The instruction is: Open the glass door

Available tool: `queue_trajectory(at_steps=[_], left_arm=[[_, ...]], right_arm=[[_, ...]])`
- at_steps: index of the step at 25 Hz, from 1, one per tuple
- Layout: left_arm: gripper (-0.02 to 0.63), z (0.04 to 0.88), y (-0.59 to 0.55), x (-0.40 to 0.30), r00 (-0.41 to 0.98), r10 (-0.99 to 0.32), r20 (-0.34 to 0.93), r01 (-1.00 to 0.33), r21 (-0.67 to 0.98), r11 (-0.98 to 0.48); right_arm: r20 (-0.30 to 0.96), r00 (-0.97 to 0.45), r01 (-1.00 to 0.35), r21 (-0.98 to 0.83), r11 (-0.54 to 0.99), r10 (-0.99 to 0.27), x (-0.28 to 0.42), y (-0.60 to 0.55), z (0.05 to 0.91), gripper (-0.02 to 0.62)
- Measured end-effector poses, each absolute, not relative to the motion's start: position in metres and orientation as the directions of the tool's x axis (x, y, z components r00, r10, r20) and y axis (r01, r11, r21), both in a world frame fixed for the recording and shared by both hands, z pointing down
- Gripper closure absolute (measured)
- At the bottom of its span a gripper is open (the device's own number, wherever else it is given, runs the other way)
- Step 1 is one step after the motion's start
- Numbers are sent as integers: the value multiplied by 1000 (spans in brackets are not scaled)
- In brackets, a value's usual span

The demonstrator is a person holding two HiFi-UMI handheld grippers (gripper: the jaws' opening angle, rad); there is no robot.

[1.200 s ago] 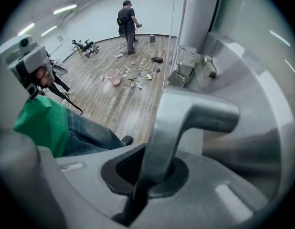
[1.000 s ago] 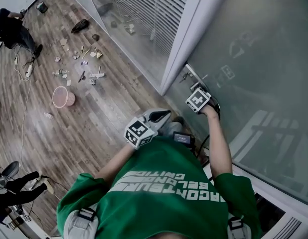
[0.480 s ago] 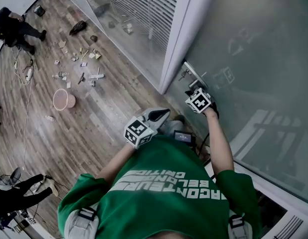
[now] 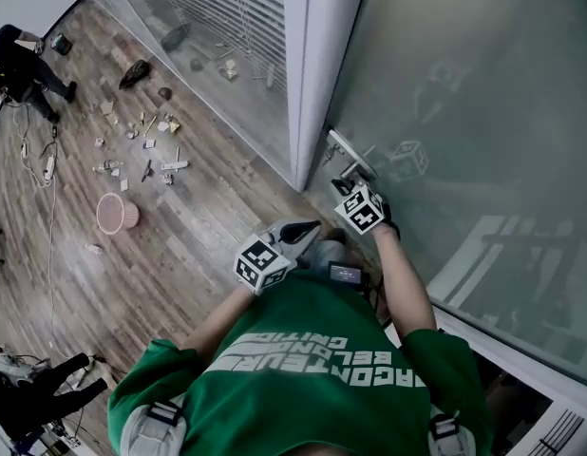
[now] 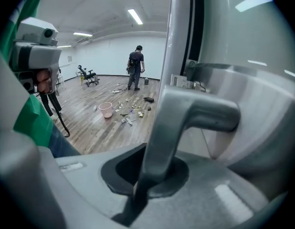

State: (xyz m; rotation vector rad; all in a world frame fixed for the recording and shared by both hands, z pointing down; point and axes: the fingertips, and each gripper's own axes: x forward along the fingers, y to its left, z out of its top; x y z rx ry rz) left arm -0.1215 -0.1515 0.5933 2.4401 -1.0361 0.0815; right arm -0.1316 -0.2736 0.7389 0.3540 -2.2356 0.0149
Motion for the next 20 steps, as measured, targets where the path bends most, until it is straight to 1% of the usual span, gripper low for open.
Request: queue_trajectory(at_steps=[9,20], left_arm=[[591,591,-197,-99,729,-640,244,-675,410,-613],[591,586,-227,-92,725,-638,259,-680,421,-601]], right_arm=[[765,-605,-254,77,964,-221,-130,-293,745,603],[768,-604,-271,56,961,-215,-126,-316,751,601]])
